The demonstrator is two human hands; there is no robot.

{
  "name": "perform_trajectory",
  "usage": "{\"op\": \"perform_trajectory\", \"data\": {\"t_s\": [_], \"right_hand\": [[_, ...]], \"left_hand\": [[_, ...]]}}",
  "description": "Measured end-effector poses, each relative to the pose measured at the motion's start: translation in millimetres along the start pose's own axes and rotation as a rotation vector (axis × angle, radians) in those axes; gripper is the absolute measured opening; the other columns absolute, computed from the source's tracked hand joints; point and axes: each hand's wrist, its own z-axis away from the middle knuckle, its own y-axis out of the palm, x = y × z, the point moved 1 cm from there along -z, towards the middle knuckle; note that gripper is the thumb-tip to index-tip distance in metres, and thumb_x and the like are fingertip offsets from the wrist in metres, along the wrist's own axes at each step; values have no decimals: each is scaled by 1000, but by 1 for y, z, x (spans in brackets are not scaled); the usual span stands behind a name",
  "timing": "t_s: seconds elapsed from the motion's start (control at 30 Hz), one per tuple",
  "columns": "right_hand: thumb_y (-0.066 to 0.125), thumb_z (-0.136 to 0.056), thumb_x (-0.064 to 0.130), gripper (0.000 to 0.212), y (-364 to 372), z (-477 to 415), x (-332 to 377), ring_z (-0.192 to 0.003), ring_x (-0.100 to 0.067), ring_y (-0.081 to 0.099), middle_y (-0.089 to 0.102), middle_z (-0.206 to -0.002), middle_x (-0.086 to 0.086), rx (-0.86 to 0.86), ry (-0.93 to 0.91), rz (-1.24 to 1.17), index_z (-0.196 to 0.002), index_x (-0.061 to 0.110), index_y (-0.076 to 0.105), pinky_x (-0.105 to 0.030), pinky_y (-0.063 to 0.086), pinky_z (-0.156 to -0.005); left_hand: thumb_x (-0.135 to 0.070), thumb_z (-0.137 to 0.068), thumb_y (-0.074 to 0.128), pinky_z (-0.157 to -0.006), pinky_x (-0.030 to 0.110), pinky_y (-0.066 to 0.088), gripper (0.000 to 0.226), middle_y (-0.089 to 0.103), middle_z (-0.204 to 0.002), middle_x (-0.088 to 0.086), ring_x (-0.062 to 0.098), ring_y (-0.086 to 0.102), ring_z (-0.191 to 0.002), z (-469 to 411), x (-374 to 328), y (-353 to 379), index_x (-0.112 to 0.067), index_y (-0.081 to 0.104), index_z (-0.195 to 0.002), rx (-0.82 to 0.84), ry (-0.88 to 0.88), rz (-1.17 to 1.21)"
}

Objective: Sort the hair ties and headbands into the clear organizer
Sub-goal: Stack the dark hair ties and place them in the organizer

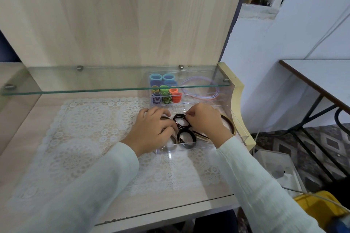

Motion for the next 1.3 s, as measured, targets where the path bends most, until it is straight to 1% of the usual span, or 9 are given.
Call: {"op": "perform_trajectory", "data": {"t_s": [0.1,0.2,0.33,0.47,0.57,0.67,1.03,1.2,1.3], "right_hand": [[55,-87,30,23,-1,2,-1,-103,-24,61,70,-105,4,13,-6,-41,-102,30,72,-41,47,-94],[55,-86,30,25,-2,8,-5,-102,-21,62,70,-104,9,-14,-57,-117,-104,31,71,-41,48,-92],[52,-81,15,26,-1,18,-10,-98,-24,57,67,-101,4,-100,-163,-165,-93,26,73,-42,48,-88],[48,-80,6,38,0,23,-7,-106,-24,47,60,-108,4,-103,-244,-157,-98,30,72,-43,40,-93],[46,-85,9,41,1,25,1,-111,-21,41,55,-116,7,-58,-262,-111,-106,35,70,-37,35,-93],[45,-87,11,40,1,26,6,-113,-20,39,53,-119,8,-42,-259,-97,-108,36,69,-37,33,-94],[43,-91,15,38,4,26,7,-115,-17,36,51,-121,10,-44,-243,-96,-110,37,67,-34,28,-94],[47,-90,17,33,7,24,-1,-114,-17,39,53,-116,11,-57,-223,-137,-106,37,68,-34,30,-93],[45,-85,20,33,7,26,0,-113,-18,38,55,-115,10,-48,-315,-203,-99,34,71,-38,32,-98]], "left_hand": [[-41,-87,27,-99,27,11,43,51,-118,-20,2,39,-119,2,2,-4,-41,70,-95,-66,-4,-3],[-33,-88,38,-97,31,16,32,55,-113,-18,6,45,-113,4,7,-9,-38,70,-88,-134,-9,-57],[-36,-84,33,-95,35,19,37,57,-109,-15,10,49,-107,9,19,-15,-36,71,-83,-182,-16,-116],[-37,-85,32,-97,40,23,41,56,-113,-8,13,47,-110,10,25,-12,-37,73,-86,-152,-5,-208],[-38,-86,31,-96,39,22,42,56,-113,-8,13,46,-110,9,26,-11,-36,74,-84,-154,-4,-229],[-37,-85,33,-95,38,22,42,57,-112,-6,14,46,-109,10,26,-12,-35,74,-81,-173,4,-219],[-38,-87,32,-94,37,22,40,54,-117,-5,14,42,-113,12,31,-8,-35,72,-86,-159,10,-211],[-39,-88,34,-94,37,23,37,53,-119,-5,15,43,-115,15,28,-9,-37,70,-93,-164,10,-190],[-38,-88,35,-96,37,23,37,53,-121,-4,17,43,-117,15,21,-9,-36,71,-95,-164,55,-158]]}}
